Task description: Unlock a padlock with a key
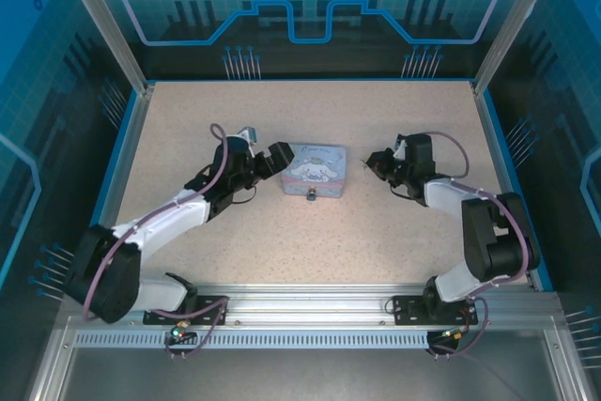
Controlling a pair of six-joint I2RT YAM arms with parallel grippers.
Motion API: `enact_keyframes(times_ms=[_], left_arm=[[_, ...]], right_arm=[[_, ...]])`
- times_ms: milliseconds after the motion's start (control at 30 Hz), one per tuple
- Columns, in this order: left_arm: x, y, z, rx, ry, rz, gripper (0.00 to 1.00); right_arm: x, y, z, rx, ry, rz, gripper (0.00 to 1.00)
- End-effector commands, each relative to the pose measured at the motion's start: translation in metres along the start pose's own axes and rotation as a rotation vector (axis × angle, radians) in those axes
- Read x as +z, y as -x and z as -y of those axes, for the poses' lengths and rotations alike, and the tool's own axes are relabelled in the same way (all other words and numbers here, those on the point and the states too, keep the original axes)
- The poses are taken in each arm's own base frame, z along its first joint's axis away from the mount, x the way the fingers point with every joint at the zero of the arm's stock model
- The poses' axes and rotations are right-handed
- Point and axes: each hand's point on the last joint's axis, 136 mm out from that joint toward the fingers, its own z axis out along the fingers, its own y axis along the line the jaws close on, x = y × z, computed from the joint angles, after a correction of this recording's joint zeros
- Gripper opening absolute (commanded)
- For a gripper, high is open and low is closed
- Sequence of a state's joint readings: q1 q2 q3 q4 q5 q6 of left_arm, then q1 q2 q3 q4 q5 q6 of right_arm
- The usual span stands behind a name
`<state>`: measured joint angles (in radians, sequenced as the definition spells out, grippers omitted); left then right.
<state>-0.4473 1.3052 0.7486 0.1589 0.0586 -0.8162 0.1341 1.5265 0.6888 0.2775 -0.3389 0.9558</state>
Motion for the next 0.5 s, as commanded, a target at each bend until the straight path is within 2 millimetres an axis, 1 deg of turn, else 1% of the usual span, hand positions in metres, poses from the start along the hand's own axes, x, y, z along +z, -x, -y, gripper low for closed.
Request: enact_keyframes(times_ms=[0,100,167,267,333,467], left_arm=[[-0.012,-0.012,-0.012,0.068,0.049,-0.037,0.99],[-0.017,-0.027,-0.019,0.097,0.107,-0.102,0.99],[-0.02,-0.037,-0.028,0.102,0.163,-0.138,0.99],[-0.022,-0.052,-0.036,0.098,0.18,-0.198,0.99],[-0.022,-0.064,-0.038,0.095,0.16,-0.218,0.99],[-0.014,-0.088,-0.025,0.154,-0.002,-0.242,0.99]], right_arm=[[-0.016,0.001,-0.002,-0.032,-0.007,0.02,0.0],[-0.021,-0.008,-0.018,-0.054,0.03,0.0,0.0],[-0.023,-0.017,-0.028,-0.067,0.05,-0.017,0.0],[-0.023,-0.033,-0.041,-0.089,0.079,-0.037,0.0],[-0.021,-0.043,-0.049,-0.097,0.093,-0.046,0.0],[-0.013,-0.062,-0.062,-0.109,0.11,-0.074,0.0]])
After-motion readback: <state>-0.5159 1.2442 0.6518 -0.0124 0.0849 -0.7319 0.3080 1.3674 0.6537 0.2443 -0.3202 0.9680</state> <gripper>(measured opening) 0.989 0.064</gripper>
